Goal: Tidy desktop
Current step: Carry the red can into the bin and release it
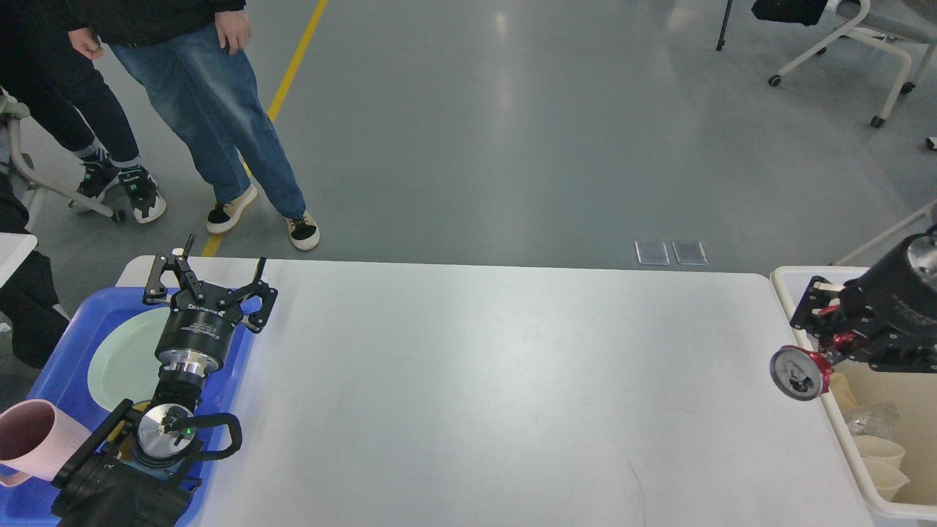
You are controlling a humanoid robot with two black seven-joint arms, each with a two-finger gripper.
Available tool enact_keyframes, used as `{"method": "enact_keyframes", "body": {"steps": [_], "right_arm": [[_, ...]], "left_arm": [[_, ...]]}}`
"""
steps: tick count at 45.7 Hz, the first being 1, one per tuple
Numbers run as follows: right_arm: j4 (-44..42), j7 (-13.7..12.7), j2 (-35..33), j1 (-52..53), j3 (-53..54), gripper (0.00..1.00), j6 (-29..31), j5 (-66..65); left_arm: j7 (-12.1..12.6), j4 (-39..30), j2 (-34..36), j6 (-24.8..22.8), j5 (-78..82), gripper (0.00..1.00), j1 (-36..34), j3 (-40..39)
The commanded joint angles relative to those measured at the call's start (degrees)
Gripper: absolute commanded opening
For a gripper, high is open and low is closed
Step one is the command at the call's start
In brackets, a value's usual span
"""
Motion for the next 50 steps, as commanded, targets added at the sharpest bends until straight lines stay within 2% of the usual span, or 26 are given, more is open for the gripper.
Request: {"method": "enact_keyframes", "body": {"steps": [1, 11, 15, 21, 29, 38, 42, 50], "right_arm": [[-10.14, 0.42, -2.99, -10.07, 1.48, 0.0, -2.94, -0.23], [-34.57, 0.51, -5.63, -34.41, 13.41, 0.0, -4.43, -0.32], [-44.77, 0.42, -4.05, -47.41, 20.89, 0.0, -8.38, -0.32], [-55.76, 0.51, 0.34, -62.37, 28.11, 0.0, -17.96, -0.41], [-62.8, 0.51, 6.14, -72.04, 28.29, 0.0, -27.98, -0.41], [-66.76, 0.51, 10.71, -77.68, 28.02, 0.0, -37.91, -0.41], [-69.39, 0.51, 12.73, -80.05, 27.76, 0.0, -39.94, -0.5], [-72.74, 0.51, 14.85, -83.13, 28.02, 0.0, -40.12, -0.41]], "left_arm": [[0.0, 0.01, 0.01, 0.0, -0.04, 0.96, 0.0, 0.03], [0.0, 0.01, 0.01, 0.0, 0.05, 0.96, 0.0, -0.05], [0.0, 0.01, 0.01, 0.0, 0.05, 0.96, 0.0, -0.05], [0.0, 0.01, 0.01, 0.0, 0.05, 0.96, 0.0, -0.05], [0.0, 0.01, 0.01, 0.0, -0.04, 0.96, 0.0, -0.05], [0.0, 0.01, -0.08, 0.0, -0.04, 0.96, 0.0, -0.05], [0.0, 0.01, 0.01, 0.0, -0.04, 0.96, 0.0, 0.03], [0.0, 0.01, 0.01, 0.0, -0.04, 0.96, 0.0, -0.05]]}}
